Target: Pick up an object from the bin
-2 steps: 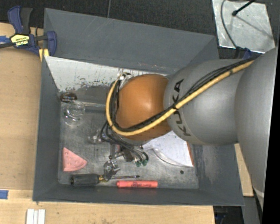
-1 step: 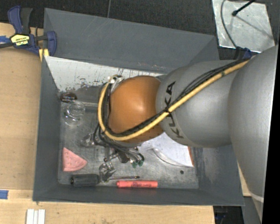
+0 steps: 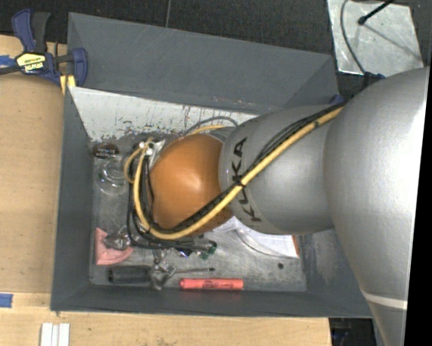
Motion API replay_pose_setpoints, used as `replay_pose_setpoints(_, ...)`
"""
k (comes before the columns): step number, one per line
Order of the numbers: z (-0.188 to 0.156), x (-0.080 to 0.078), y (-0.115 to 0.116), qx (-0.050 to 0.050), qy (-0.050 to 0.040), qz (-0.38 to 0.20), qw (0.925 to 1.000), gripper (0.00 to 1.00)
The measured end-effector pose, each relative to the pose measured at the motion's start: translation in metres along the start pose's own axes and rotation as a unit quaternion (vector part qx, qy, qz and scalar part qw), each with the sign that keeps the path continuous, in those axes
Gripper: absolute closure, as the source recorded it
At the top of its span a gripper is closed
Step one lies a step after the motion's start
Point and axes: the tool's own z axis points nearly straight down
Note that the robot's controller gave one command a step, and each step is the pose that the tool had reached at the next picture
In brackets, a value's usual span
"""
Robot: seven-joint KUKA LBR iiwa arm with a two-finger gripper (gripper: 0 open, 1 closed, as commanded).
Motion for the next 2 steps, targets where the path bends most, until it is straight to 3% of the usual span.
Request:
replay_pose_setpoints(1,0.0038,-0.0072,0.0024,0.004,-0.0169,0.059,0.9981,1.0)
replay_pose_setpoints(2,0.004,-0.0072,0.0024,0.004,-0.0168,0.059,0.9981,1.0)
